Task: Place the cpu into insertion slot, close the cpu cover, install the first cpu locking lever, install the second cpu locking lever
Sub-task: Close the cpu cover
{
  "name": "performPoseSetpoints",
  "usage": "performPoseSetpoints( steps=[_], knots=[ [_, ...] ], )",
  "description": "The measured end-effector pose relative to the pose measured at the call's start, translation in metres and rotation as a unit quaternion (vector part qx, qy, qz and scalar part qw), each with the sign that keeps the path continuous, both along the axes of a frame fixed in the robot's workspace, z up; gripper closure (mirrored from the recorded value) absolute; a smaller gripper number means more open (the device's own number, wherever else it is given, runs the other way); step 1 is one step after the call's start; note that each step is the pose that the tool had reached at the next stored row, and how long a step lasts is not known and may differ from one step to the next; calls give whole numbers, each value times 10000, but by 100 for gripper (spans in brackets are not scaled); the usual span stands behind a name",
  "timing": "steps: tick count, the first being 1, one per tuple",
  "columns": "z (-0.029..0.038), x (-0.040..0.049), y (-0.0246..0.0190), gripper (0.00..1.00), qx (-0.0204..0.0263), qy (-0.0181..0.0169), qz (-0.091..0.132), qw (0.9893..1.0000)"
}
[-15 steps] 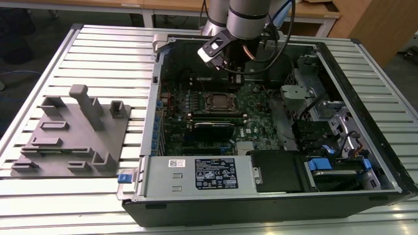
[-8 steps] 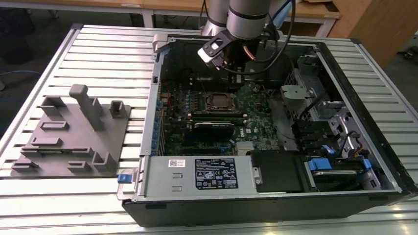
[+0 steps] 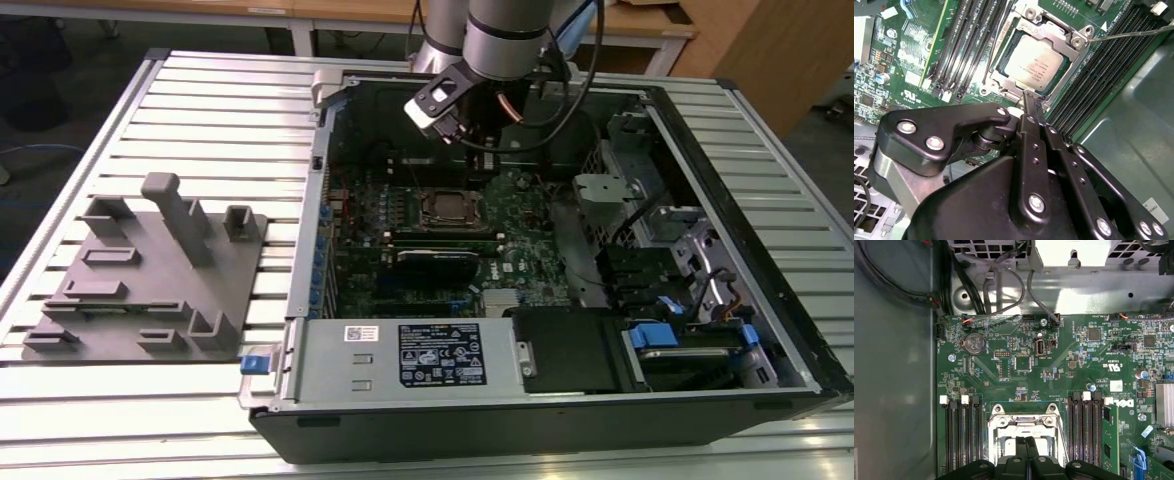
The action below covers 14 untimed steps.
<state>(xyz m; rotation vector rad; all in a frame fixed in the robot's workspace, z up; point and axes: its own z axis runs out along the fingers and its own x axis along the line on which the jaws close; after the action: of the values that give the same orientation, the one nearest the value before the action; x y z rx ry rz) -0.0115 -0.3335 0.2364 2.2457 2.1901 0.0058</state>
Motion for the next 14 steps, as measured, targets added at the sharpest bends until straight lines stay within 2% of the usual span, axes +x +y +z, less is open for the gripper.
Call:
performPoseSetpoints(
  steps=[3,8,11,14],
  knots=[
    [0,0,0,90,0,0,155,9999],
    [0,0,0,90,0,0,168,9999],
    [0,0,0,90,0,0,318,9995],
    [0,0,0,90,0,0,327,9995]
  ],
)
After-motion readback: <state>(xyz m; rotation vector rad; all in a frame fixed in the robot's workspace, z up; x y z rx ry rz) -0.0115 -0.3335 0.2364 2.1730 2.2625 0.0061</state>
